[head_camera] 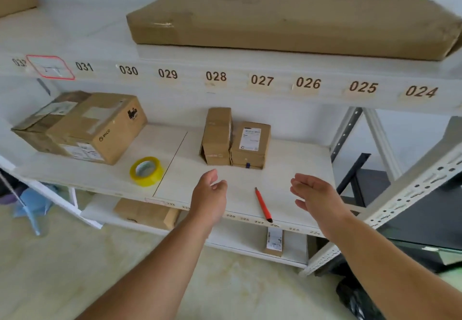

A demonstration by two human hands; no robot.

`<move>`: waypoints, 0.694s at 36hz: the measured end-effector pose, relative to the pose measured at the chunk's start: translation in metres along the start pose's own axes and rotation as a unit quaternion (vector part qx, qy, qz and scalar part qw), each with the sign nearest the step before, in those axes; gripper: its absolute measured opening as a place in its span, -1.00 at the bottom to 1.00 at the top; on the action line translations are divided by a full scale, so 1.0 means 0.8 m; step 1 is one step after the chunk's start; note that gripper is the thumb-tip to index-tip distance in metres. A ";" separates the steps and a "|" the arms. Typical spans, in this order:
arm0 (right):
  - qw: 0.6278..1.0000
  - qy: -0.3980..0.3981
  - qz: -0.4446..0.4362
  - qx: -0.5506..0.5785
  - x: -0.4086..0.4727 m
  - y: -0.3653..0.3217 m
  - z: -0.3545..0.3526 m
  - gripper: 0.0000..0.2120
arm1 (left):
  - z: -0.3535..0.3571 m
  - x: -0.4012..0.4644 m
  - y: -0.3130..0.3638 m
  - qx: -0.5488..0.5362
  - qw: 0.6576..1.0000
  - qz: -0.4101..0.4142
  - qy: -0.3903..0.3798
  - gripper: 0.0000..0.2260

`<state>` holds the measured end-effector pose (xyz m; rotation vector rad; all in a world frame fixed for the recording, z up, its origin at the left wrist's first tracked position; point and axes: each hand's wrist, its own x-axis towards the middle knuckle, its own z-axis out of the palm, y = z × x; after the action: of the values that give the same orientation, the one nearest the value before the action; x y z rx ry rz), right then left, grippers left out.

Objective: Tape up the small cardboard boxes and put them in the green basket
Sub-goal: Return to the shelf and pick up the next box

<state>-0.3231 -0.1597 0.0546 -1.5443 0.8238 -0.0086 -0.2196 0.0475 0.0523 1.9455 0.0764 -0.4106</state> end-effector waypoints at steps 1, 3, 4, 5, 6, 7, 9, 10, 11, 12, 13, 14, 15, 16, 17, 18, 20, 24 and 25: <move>1.000 0.008 0.003 0.004 0.004 0.001 0.006 -0.59 | -0.002 0.009 -0.001 0.005 1.000 0.001 -0.008 -0.60; 1.000 0.022 0.008 0.004 0.011 0.001 0.016 -0.58 | -0.004 0.024 -0.001 0.014 1.000 0.005 -0.022 -0.59; 1.000 0.028 0.012 0.002 0.016 0.000 0.019 -0.59 | -0.004 0.032 0.000 0.016 0.999 0.006 -0.030 -0.59; 0.999 0.033 0.013 0.002 0.023 -0.001 0.023 -0.59 | -0.003 0.042 -0.001 0.018 0.999 0.007 -0.040 -0.59; 0.999 0.037 0.016 -0.002 0.029 -0.002 0.026 -0.59 | -0.001 0.050 -0.001 0.022 0.999 0.006 -0.048 -0.59; 0.999 0.037 0.018 -0.003 0.036 -0.003 0.030 -0.59 | 0.001 0.058 -0.001 0.026 0.998 0.003 -0.054 -0.59; 0.999 0.037 0.024 -0.010 0.052 -0.003 0.037 -0.58 | 0.006 0.076 0.001 0.033 0.998 -0.001 -0.061 -0.59; 0.999 0.039 0.029 -0.014 0.058 -0.005 0.041 -0.59 | 0.009 0.083 0.002 0.039 0.997 -0.003 -0.064 -0.59; 0.999 0.039 0.034 -0.013 0.072 -0.004 0.044 -0.59 | 0.015 0.096 0.002 0.045 0.997 -0.007 -0.068 -0.58; 0.998 0.038 0.039 -0.018 0.073 -0.003 0.047 -0.59 | 0.015 0.098 0.002 0.050 0.996 -0.009 -0.072 -0.58; 0.998 0.038 0.040 -0.020 0.089 -0.001 0.050 -0.58 | 0.020 0.111 0.002 0.053 0.996 -0.010 -0.076 -0.58; 0.998 0.037 0.043 -0.029 0.096 0.000 0.053 -0.56 | 0.023 0.116 0.002 0.057 0.995 -0.010 -0.080 -0.58; 0.998 0.036 0.047 -0.032 0.110 0.002 0.056 -0.55 | 0.028 0.128 0.002 0.062 0.994 -0.014 -0.084 -0.58; 0.997 0.036 0.053 -0.036 0.120 0.002 0.059 -0.54 | 0.032 0.136 0.003 0.064 0.994 -0.017 -0.088 -0.57; 0.997 0.036 0.059 -0.035 0.137 0.002 0.062 -0.53 | 0.037 0.150 0.004 0.068 0.993 -0.022 -0.093 -0.57; 0.997 0.035 0.062 -0.036 0.148 0.000 0.066 -0.53 | 0.041 0.162 0.004 0.076 0.992 -0.022 -0.095 -0.58; 0.996 0.035 0.080 -0.032 0.175 -0.001 0.072 -0.56 | 0.052 0.187 0.003 0.101 0.989 -0.012 -0.110 -0.61; 0.996 0.021 0.078 -0.045 0.219 -0.005 0.081 -0.86 | 0.075 0.233 0.002 0.111 0.985 0.007 -0.131 -0.54; 0.996 0.020 0.074 -0.050 0.228 -0.006 0.083 -0.84 | 0.080 0.242 0.001 0.109 0.985 0.007 -0.132 -0.52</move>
<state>-0.1546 -0.1927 -0.0365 -1.5763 0.9821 0.1117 -0.0541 -0.0374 -0.0307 2.0856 -0.1598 -0.6876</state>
